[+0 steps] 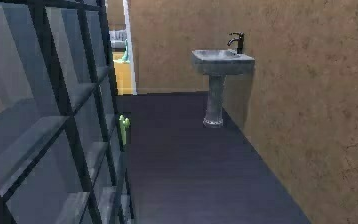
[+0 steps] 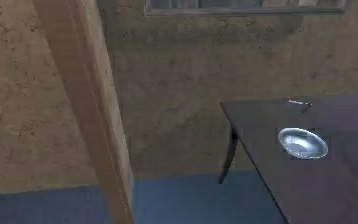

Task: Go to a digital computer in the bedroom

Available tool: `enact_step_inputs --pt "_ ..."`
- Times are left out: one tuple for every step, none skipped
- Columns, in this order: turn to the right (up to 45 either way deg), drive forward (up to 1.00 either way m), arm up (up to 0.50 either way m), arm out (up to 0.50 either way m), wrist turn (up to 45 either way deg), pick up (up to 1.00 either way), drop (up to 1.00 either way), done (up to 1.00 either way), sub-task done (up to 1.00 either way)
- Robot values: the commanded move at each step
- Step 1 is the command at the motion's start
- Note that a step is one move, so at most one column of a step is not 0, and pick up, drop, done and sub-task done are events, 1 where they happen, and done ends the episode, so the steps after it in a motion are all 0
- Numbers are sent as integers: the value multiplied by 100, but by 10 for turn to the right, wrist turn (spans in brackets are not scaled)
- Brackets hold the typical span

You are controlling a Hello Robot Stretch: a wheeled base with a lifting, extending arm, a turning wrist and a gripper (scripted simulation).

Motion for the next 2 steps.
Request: enact_step_inputs --pt "0 100 0 0 0 0 0 0 0" --pt "-120 0 0 0 0 0 0 0 0"
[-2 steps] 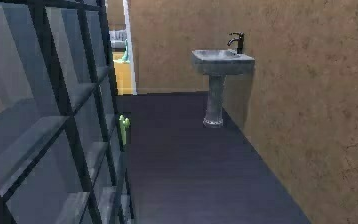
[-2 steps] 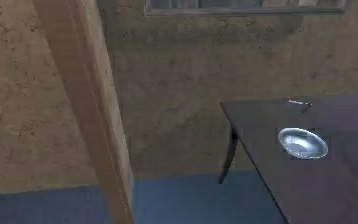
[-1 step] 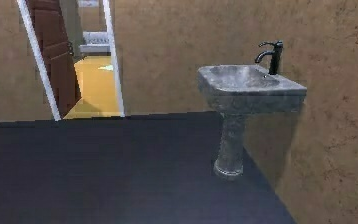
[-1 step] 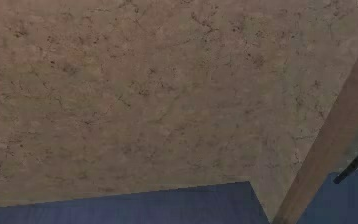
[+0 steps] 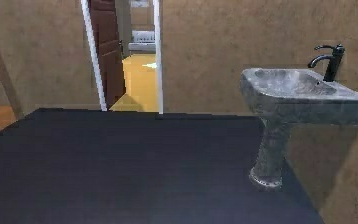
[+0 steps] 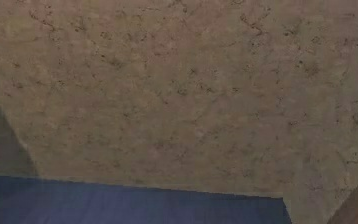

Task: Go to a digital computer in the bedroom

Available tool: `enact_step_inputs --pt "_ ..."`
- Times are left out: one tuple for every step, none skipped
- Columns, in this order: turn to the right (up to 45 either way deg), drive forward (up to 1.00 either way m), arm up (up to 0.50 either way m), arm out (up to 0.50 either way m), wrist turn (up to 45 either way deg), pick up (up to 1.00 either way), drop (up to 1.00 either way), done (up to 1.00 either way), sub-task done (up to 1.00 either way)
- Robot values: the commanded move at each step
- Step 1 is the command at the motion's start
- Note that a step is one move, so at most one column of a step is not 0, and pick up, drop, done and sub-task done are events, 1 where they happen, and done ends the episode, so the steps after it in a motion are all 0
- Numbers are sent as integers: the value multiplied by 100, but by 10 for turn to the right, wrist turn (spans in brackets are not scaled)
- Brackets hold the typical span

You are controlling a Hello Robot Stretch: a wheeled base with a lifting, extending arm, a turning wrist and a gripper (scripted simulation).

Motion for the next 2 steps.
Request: enact_step_inputs --pt "0 15 0 0 0 0 0 0 0" --pt "-90 0 0 0 0 0 0 0 0"
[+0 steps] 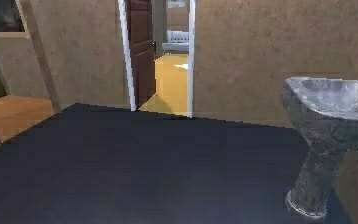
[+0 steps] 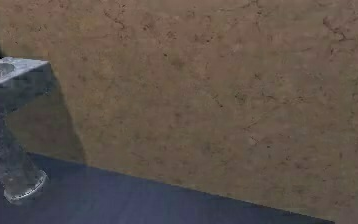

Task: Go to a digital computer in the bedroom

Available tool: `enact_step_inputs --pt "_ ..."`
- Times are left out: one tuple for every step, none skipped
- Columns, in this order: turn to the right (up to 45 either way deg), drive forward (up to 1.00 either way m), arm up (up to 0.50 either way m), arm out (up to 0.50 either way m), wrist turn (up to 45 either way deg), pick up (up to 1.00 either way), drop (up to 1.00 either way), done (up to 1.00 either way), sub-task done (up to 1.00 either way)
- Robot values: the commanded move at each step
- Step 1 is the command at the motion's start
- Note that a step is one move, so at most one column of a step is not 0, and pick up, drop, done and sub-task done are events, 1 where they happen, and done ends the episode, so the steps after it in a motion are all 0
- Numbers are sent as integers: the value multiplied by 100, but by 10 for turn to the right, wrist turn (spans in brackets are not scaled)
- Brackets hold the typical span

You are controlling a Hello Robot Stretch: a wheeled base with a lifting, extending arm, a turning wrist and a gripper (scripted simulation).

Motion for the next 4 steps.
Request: enact_step_inputs --pt "0 80 0 0 0 0 0 0 0" --pt "-60 0 0 0 0 0 0 0 0" --pt "0 100 0 0 0 0 0 0 0" --pt "0 50 0 0 0 0 0 0 0"
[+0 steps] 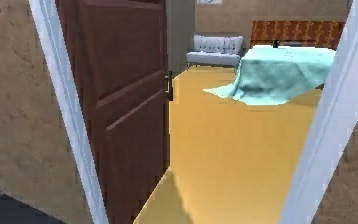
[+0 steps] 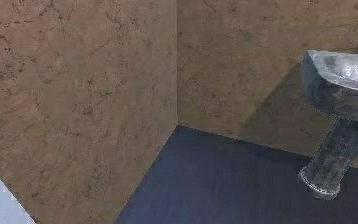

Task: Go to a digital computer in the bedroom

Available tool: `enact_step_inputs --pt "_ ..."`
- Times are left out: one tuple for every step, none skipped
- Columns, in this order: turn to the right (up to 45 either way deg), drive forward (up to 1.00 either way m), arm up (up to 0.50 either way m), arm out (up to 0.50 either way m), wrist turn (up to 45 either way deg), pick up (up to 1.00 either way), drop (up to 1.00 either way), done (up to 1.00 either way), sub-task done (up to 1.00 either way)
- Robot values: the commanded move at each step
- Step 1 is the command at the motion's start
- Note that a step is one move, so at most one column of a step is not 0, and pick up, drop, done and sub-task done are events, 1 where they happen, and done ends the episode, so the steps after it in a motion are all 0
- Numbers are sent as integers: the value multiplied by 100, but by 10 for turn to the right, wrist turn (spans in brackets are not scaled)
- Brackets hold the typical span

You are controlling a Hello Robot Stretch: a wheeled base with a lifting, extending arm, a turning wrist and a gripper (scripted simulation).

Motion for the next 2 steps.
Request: enact_step_inputs --pt "-60 0 0 0 0 0 0 0 0" --pt "0 50 0 0 0 0 0 0 0"
